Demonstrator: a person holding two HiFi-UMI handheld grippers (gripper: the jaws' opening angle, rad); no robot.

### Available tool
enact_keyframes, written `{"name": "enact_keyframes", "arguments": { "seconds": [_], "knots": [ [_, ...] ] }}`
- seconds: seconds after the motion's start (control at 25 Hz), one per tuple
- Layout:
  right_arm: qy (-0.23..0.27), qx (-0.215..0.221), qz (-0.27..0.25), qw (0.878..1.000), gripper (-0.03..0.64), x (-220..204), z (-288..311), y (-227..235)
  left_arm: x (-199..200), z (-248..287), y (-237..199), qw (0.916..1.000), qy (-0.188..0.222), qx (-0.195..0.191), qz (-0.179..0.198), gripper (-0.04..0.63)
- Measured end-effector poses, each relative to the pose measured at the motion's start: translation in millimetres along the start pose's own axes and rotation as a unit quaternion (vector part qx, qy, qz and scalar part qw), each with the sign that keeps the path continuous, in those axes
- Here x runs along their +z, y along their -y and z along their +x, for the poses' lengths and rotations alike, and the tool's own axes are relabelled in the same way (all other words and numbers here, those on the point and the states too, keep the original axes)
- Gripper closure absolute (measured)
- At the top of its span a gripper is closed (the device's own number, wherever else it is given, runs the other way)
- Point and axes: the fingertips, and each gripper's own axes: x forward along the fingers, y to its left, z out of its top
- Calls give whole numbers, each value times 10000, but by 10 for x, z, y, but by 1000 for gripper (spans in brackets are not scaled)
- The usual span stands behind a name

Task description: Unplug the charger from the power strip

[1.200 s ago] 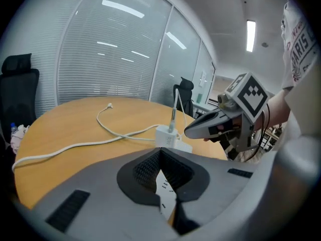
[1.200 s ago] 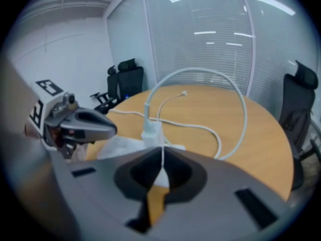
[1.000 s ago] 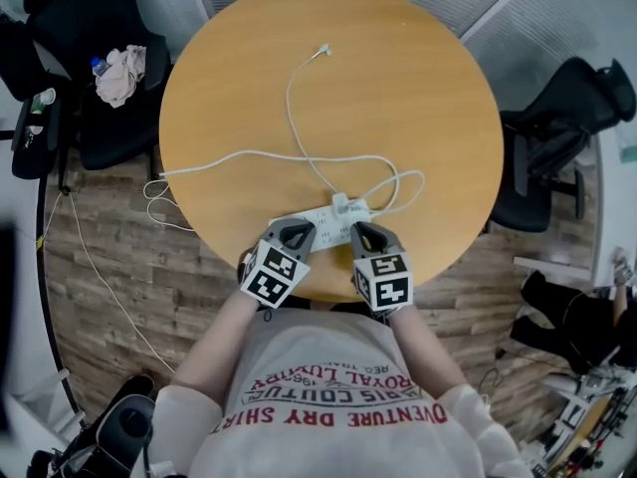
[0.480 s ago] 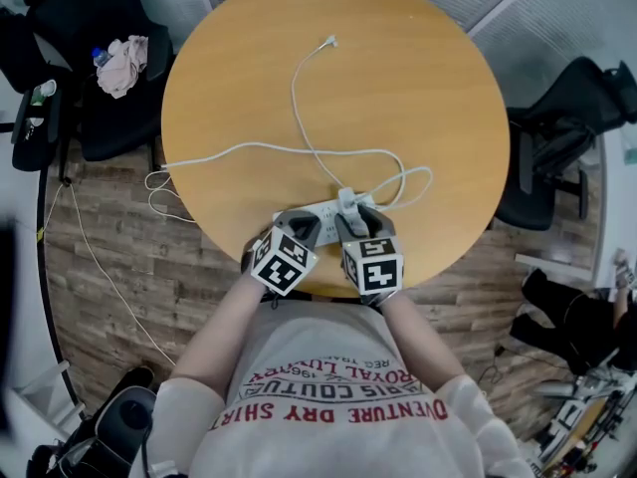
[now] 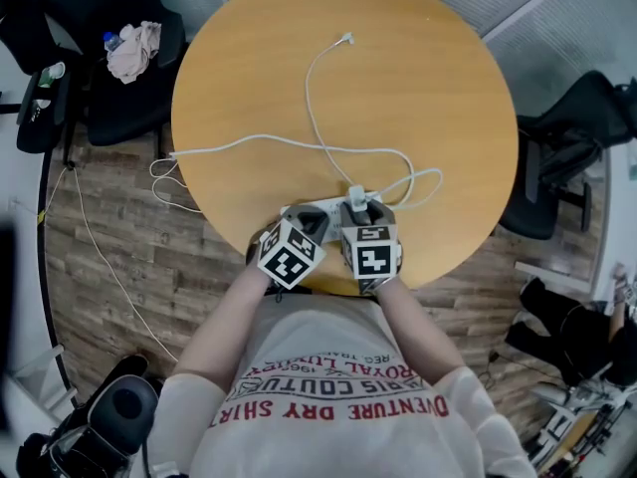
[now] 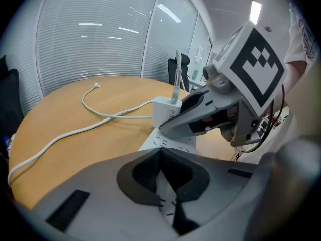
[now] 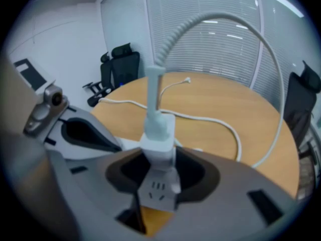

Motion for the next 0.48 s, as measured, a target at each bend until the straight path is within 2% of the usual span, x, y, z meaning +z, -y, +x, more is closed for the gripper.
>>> {"name": "enact_keyframes", "arguments": {
  "seconds": [0.08,0.32,0.48],
  "knots": [
    [-3,-33,13,10000,457,-7,-1,-10,-6,4,1,10000,-4,6,-9,561],
    [-201,-132,-86,9997,460,-14,-35,-35,-2,-4,-8,10000,-18,-19,-12,561],
    [-224,-155,71,9996,462,-14,-72,-9,6,5,-10,10000,-26,-42,7,561]
  ]
}}
